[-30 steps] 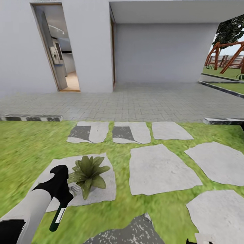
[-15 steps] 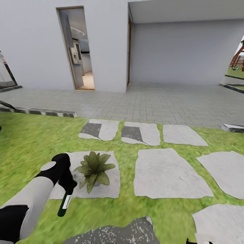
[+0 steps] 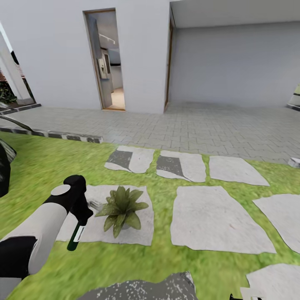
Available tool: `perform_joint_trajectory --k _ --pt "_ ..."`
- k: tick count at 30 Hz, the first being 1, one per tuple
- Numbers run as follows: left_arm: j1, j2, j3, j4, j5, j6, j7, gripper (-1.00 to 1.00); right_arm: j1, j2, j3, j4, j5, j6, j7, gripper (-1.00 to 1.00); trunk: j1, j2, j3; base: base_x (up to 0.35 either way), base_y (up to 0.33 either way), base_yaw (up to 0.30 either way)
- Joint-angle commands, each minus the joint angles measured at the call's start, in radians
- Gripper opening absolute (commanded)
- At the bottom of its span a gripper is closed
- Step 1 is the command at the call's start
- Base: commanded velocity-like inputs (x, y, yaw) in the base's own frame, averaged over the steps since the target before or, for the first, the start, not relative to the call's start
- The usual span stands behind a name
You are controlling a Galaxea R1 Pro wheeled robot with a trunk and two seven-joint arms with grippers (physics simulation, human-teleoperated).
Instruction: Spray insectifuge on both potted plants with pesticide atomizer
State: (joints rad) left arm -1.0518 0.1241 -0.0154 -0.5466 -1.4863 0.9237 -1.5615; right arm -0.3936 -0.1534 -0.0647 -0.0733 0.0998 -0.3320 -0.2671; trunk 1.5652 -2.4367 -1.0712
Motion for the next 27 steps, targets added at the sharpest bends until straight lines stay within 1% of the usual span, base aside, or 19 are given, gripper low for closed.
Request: perform_joint_trajectory --k 1,13,19,24,25,27 --pt "0.000 0.000 -0.002 -0.001 -0.008 0.010 -0.009 -1.00 -0.001 0.000 -0.007 0.001 0.011 -0.002 -0.003 1.00 0.000 0.000 -0.001 0.283 -0.085 0.000" --pt "0.006 0.000 0.000 0.000 -0.008 0.011 -0.009 -1.00 -0.001 0.003 -0.007 -0.001 0.009 -0.002 -0.004 1.00 0.000 0.000 -0.001 0.301 -0.091 0.007" --pt "0.011 -0.001 0.000 0.005 -0.007 0.011 -0.009 -1.00 -0.001 0.008 -0.006 -0.001 0.009 -0.002 -0.006 1.00 0.000 0.000 -0.001 0.296 -0.118 0.225" --pt "0.016 -0.009 0.000 0.011 -0.009 0.009 -0.009 -1.00 -0.001 0.009 -0.006 0.000 0.009 -0.002 -0.006 1.00 0.000 0.000 -0.001 0.215 -0.206 0.273" --pt "0.016 -0.012 -0.003 0.012 -0.009 0.009 -0.009 -1.00 -0.001 0.009 -0.007 -0.001 0.009 -0.002 -0.005 1.00 0.000 0.000 -0.001 0.169 -0.236 0.161" --pt "0.018 -0.021 -0.040 0.013 -0.009 0.010 -0.009 -1.00 -0.001 0.009 -0.007 -0.001 0.009 -0.002 -0.005 1.00 0.000 0.000 -0.001 0.091 -0.261 0.050"
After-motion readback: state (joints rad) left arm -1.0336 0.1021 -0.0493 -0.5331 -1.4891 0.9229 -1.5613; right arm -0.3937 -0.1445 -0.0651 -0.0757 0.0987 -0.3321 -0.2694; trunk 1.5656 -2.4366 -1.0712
